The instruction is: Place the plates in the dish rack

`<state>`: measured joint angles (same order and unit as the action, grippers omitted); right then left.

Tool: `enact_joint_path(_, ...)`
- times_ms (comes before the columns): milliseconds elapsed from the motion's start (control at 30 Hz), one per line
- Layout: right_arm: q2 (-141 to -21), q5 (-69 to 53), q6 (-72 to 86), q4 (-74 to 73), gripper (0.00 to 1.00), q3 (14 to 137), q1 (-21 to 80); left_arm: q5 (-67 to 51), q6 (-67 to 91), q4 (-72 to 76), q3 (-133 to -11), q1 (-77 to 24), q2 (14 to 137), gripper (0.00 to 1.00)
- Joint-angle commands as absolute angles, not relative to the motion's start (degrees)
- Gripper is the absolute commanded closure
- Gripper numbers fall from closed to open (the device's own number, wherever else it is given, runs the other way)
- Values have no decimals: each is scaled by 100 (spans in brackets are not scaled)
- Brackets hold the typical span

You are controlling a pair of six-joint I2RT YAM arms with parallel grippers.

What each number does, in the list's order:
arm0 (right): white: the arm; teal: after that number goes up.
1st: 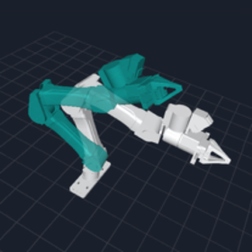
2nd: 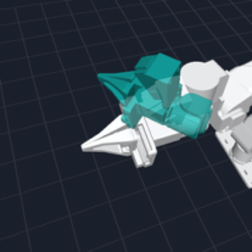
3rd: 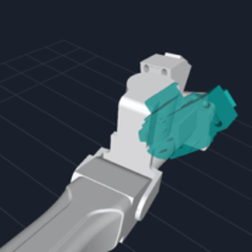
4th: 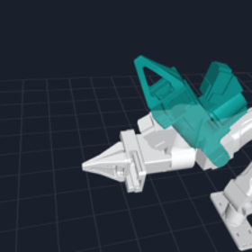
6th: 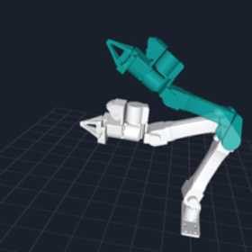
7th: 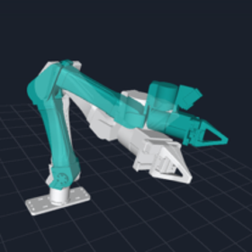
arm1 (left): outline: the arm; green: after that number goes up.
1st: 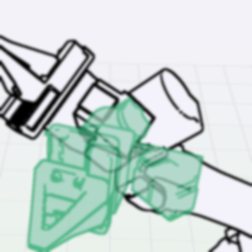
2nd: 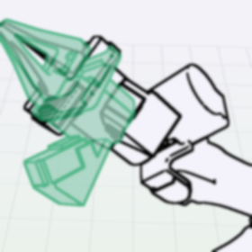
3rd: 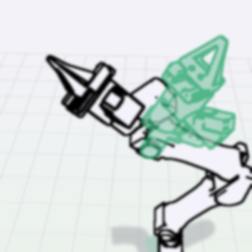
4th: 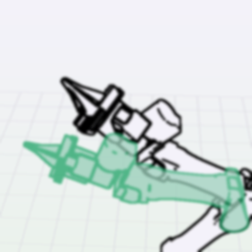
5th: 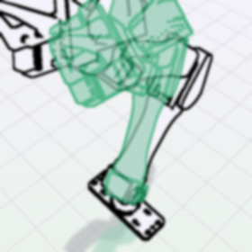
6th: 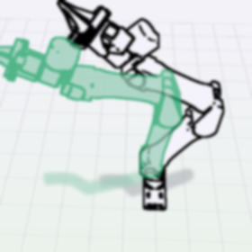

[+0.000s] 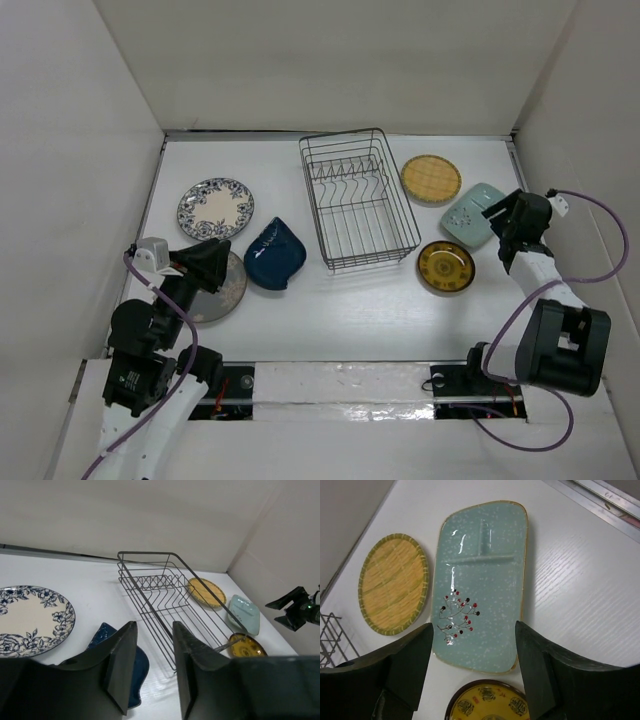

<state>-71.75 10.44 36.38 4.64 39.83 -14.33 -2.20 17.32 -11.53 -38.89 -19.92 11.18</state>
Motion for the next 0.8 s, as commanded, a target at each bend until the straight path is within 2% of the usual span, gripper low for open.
enact_joint_path(0, -7654, 1098, 3893, 1098, 27, 3981, -1512, -307, 1723, -932, -3911, -2039, 1011, 68)
enact_joint_path(33, -7812, 977, 3902, 1220, 27, 3999, -1694, -325, 1723, -940, -3911, -2039, 993, 63)
enact_joint_path(100, -8320, 574, 3999, 1318, 27, 4069, -1828, -273, 1723, -958, -3920, -2039, 1011, 60)
enact_joint_path(133, -8497, 449, 4025, 1249, 31, 4156, -1933, -272, 1714, -958, -3911, -2039, 1011, 59)
enact_joint_path(400, -9684, -858, 4035, 1292, 36, 4649, -2223, -229, 1714, -949, -3920, -2039, 1028, 58)
enact_joint_path(567, -9948, -1203, 4121, 1354, 43, 4843, -2399, -193, 1714, -967, -3946, -2039, 1046, 58)
enact_joint_path(600, -9984, -1378, 4148, 1362, 47, 4860, -2399, -176, 1714, -967, -3946, -2039, 1037, 58)
enact_joint_path(633, -10010, -1449, 4201, 1475, 58, 4808, -2486, -150, 1714, -975, -3946, -2039, 1037, 58)
enact_joint_path(700, -9924, -1459, 4464, 1669, 72, 4633, -2558, -114, 1714, -984, -3955, -2039, 1028, 58)
enact_joint_path(733, -9871, -1407, 4534, 1740, 85, 4571, -2558, -123, 1714, -984, -3955, -2039, 1028, 58)
enact_joint_path(767, -9801, -1319, 4561, 1705, 87, 4501, -2610, -123, 1705, -984, -3946, -2039, 1028, 58)
